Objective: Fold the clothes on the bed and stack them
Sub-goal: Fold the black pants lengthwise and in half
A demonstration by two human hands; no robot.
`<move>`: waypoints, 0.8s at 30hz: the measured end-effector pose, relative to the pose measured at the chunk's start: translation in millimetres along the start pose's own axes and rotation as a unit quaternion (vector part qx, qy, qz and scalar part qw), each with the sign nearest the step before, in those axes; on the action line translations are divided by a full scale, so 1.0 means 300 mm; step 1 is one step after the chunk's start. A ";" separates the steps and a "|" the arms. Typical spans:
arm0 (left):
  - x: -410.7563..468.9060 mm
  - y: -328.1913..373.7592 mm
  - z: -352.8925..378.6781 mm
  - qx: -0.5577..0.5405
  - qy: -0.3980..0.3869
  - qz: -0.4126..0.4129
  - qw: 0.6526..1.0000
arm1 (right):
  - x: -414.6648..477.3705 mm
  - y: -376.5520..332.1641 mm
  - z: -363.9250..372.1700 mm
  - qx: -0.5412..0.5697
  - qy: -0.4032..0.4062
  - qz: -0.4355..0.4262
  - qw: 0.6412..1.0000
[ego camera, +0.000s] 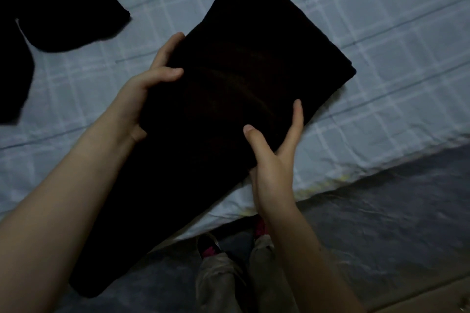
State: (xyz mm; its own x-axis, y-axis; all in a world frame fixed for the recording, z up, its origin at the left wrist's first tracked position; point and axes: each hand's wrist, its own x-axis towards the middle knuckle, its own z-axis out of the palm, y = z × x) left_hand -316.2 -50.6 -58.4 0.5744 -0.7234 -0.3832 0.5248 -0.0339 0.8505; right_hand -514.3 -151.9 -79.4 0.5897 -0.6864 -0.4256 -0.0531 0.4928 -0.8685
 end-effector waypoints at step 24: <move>0.278 -0.040 0.151 0.613 0.106 0.076 0.779 | 0.283 -0.210 -0.149 -0.444 -0.013 -0.018 0.896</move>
State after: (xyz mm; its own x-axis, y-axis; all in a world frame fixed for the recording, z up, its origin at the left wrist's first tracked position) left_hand -303.1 -141.7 -84.3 0.7303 -0.6577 -0.1844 -0.4799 -0.6861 0.5468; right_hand -497.0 -265.1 -72.0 0.6221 -0.6750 -0.3967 -0.6465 -0.1570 -0.7466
